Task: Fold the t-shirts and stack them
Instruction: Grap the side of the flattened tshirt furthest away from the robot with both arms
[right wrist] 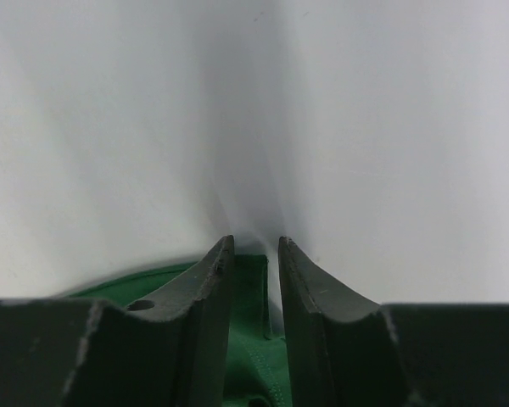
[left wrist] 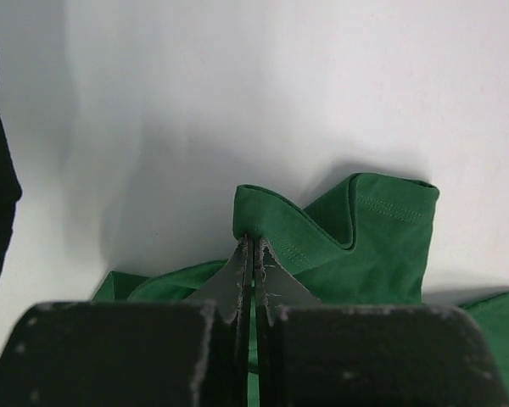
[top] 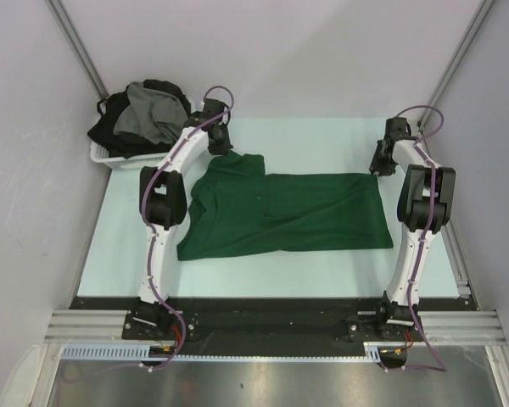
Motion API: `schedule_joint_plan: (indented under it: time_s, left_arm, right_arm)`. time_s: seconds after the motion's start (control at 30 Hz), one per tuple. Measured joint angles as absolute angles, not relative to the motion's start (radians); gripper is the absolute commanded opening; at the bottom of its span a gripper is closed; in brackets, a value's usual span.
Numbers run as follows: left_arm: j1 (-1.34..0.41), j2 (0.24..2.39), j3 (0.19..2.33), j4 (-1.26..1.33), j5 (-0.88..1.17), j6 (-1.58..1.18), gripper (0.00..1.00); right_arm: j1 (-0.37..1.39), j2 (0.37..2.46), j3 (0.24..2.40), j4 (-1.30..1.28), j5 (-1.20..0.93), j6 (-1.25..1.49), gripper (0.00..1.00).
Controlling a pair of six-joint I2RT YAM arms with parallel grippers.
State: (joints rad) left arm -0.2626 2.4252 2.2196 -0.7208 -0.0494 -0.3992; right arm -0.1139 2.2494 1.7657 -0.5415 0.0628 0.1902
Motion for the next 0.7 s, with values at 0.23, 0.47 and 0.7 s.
schedule_joint_plan:
  time_s: [0.23, 0.47, 0.7]
  left_arm:
    - [-0.265, 2.425, 2.22, -0.721, -0.05, -0.393, 0.0]
    - [-0.265, 2.425, 2.22, -0.721, -0.05, -0.391, 0.0]
    - [-0.265, 2.425, 2.22, -0.722, -0.05, -0.391, 0.0]
  right_arm:
    - [-0.115, 2.249, 1.766, -0.549, 0.058, 0.191, 0.0]
    - [-0.114, 2.249, 1.768, -0.553, 0.044, 0.201, 0.0]
    - [-0.113, 2.247, 1.773, -0.574, 0.034, 0.202, 0.0]
